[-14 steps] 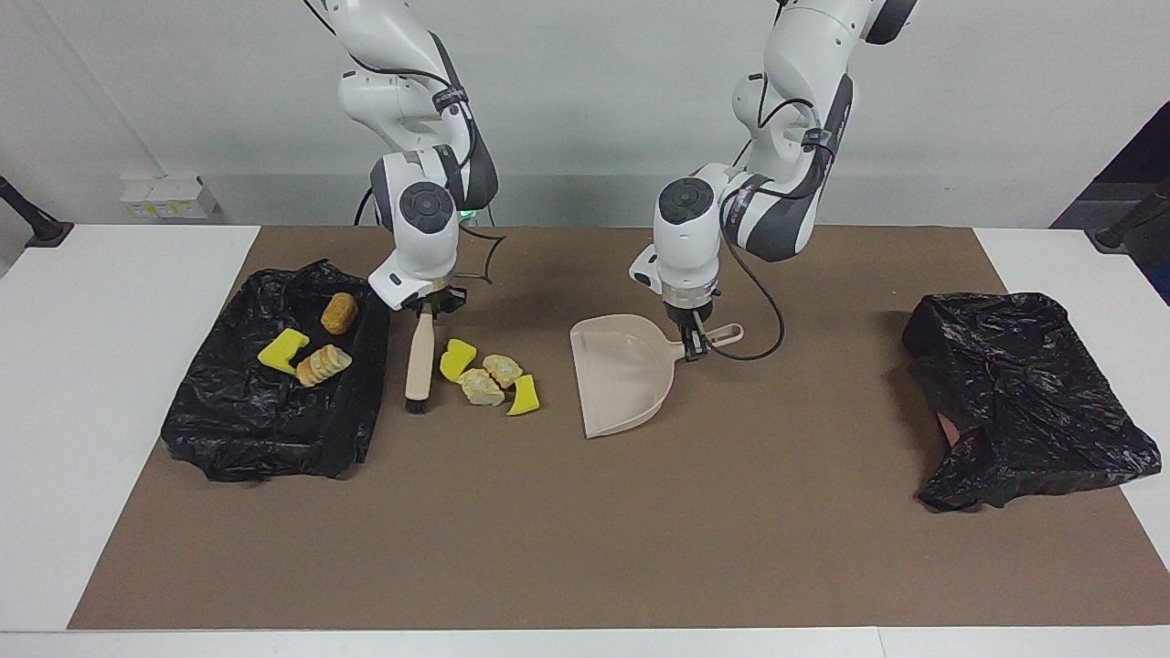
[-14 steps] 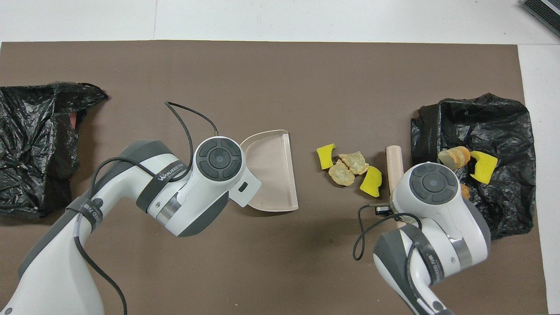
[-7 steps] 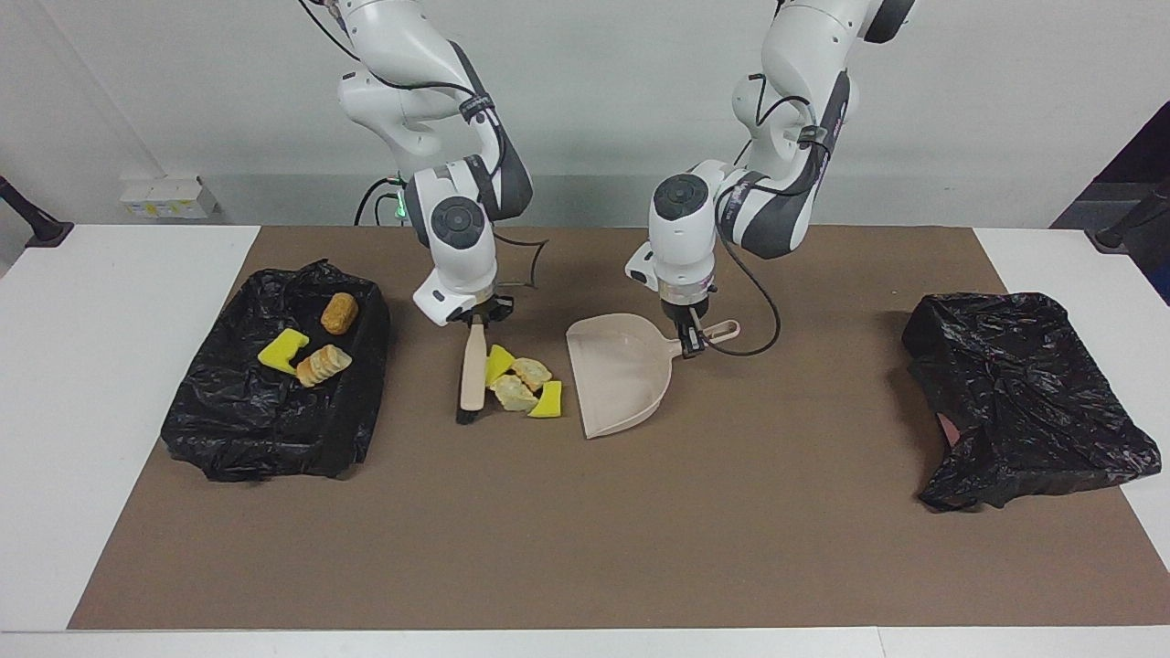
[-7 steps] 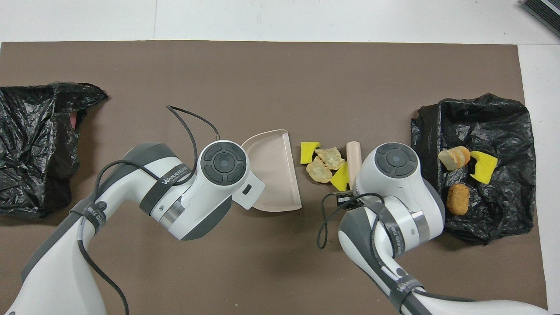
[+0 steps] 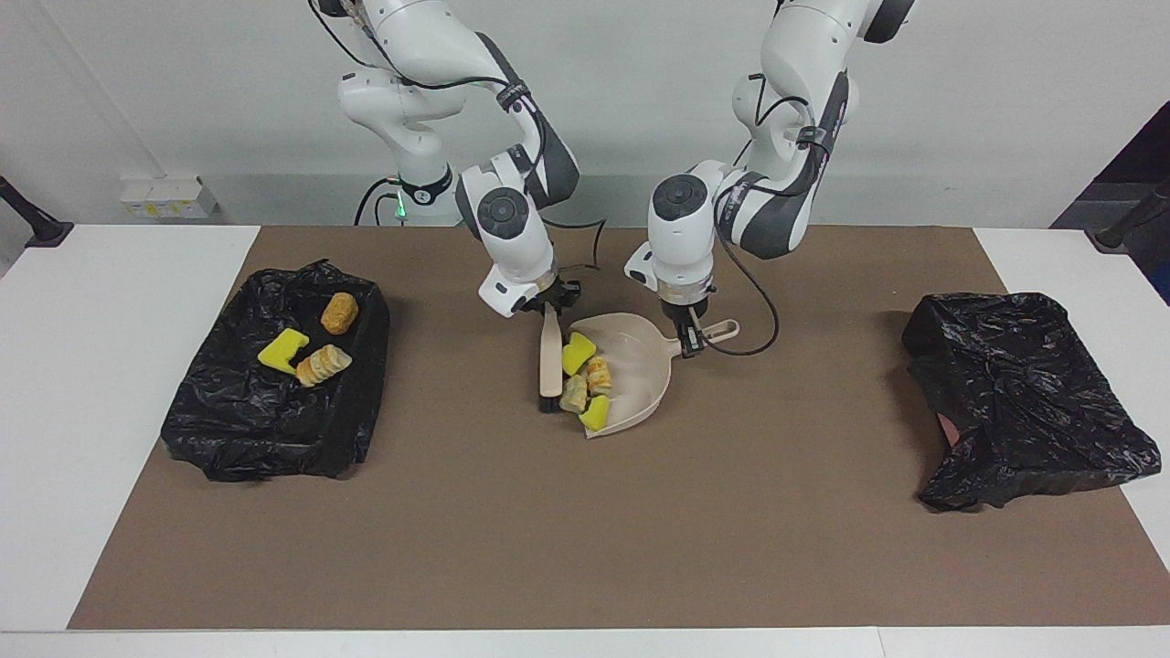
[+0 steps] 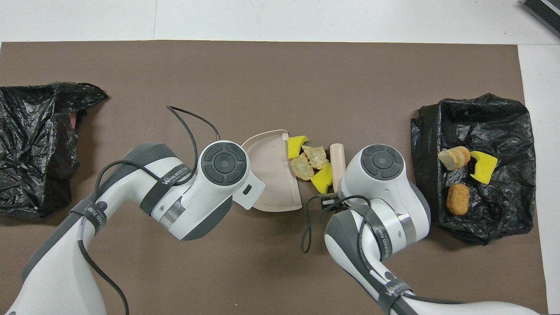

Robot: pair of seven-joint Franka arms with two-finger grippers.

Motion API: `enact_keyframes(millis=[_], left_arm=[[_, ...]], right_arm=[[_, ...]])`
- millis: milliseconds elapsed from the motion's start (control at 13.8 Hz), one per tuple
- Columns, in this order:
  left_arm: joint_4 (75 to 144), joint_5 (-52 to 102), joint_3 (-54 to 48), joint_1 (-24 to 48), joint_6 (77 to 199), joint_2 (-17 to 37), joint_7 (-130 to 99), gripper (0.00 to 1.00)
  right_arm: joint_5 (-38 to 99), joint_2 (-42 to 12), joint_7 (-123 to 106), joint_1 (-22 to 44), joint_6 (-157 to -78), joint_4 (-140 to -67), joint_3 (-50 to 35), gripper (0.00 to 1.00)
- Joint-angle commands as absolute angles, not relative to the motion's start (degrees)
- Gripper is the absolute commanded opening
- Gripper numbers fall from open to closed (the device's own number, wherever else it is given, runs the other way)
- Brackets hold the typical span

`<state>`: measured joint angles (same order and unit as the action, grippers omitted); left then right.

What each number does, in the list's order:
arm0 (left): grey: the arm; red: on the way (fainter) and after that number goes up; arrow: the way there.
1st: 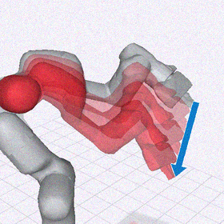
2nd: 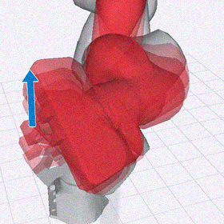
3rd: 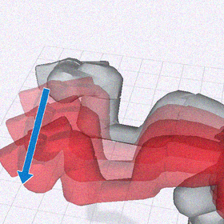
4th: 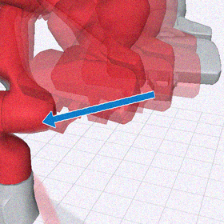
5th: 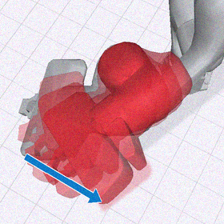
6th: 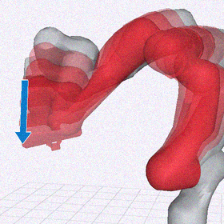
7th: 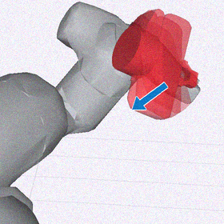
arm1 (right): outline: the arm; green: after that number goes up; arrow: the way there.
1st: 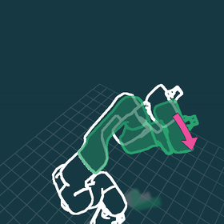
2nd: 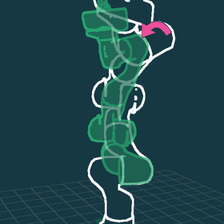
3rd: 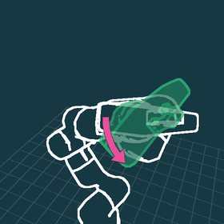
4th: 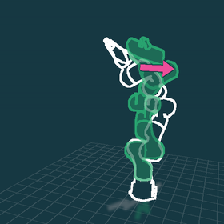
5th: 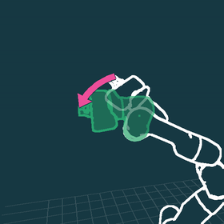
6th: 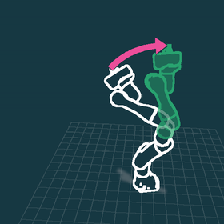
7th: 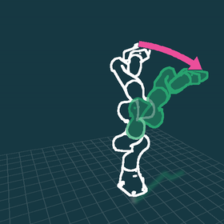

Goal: Sweep and dump trash in bin
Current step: 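Sweep the remaining sponge and bread toward the dustpan with the right gripper, then carry the loaded dustpan toward the black bag with the left gripper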

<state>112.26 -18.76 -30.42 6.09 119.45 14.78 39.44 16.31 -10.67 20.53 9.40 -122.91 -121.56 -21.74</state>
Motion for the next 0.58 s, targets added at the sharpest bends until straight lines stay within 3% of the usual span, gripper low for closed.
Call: enact_keyframes(millis=[0,218,363,508], left_arm=[[115.1,-18.1,-29.9,6.2,120.1,12.3,42.4,0.0],[115.1,-18.1,-29.9,6.1,120.6,12.4,44.9,0.0],[115.0,-18.1,-29.3,6.1,120.6,12.4,47.0,0.0],[114.6,-18.0,-28.7,6.0,120.6,12.3,48.8,0.0]], right_arm=[[24.9,-13.3,15.7,8.8,-124.2,-117.9,-23.7,0.0],[26.8,-13.0,15.0,10.0,-124.3,-116.5,-23.7,0.0],[26.5,-9.6,17.4,9.3,-119.5,-116.8,-23.0,0.0],[17.5,-5.4,23.6,9.0,-114.4,-117.2,-22.5,0.0]])
